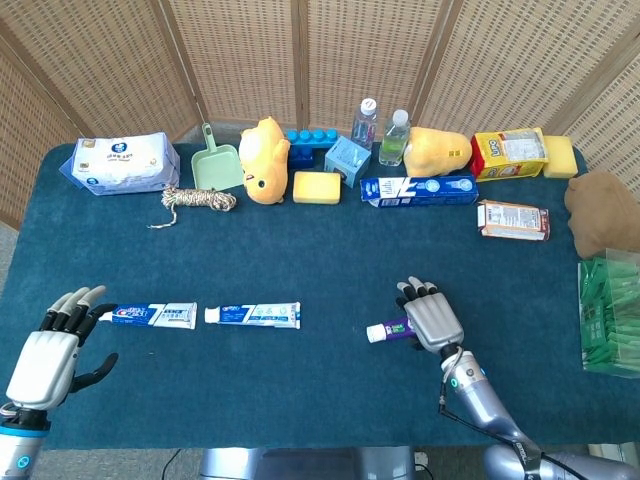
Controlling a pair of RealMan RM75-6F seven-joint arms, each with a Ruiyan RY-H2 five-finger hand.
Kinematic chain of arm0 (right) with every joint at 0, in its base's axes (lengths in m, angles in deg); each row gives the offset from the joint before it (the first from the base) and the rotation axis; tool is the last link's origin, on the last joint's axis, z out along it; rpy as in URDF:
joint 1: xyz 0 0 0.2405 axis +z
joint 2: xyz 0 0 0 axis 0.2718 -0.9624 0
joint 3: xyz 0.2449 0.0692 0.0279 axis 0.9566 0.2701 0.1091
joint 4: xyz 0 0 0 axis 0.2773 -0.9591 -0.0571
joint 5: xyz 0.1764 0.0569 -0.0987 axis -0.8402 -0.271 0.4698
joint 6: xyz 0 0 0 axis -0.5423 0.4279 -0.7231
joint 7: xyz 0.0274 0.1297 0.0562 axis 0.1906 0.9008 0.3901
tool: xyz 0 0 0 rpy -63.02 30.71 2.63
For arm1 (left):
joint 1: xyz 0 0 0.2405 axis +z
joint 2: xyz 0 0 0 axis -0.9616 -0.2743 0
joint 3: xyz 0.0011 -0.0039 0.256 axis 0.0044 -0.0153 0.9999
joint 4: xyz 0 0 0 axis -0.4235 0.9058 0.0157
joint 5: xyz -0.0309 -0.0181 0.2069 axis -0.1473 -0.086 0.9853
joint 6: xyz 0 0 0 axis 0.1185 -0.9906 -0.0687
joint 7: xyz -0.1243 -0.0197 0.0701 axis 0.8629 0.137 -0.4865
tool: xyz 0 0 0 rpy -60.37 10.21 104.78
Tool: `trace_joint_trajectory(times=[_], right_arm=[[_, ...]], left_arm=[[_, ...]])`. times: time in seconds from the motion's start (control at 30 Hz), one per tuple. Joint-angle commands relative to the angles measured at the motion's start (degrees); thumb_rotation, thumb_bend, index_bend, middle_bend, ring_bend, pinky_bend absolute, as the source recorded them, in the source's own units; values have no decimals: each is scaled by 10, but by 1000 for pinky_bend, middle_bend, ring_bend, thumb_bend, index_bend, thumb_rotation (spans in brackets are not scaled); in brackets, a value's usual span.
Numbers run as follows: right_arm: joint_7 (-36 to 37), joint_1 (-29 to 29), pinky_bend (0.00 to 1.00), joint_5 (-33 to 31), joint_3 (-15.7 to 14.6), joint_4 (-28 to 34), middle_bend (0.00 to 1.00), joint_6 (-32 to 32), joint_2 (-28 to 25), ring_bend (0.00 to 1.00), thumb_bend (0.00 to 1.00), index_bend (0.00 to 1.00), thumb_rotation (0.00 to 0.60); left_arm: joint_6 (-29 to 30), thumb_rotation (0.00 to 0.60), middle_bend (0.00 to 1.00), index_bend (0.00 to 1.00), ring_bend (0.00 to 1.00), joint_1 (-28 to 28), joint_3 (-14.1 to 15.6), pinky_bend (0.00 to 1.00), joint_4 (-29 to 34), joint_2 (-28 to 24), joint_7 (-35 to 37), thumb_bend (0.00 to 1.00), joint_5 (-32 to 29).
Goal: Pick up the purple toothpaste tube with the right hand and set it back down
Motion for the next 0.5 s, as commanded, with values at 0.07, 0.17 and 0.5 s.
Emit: trace_joint_trajectory(times=[0.07, 0.17, 0.5], right_arm=[[-13, 7, 213, -15, -2, 6, 208, -1, -3, 120, 220, 386, 600], [-20, 11, 214, -24, -5, 9, 208, 0, -3, 120, 221, 393, 600], [-60, 32, 222, -59, -14, 18, 218, -2, -1, 133, 231, 461, 600]], left_arm=[[-1, 600, 120, 214, 95, -1, 0, 102, -2, 2, 1, 240, -1], [-2, 600, 119, 214, 95, -2, 0, 102, -2, 3, 1, 240, -1], [3, 600, 116, 212, 95, 0, 3, 102, -7, 4, 6, 241, 1]])
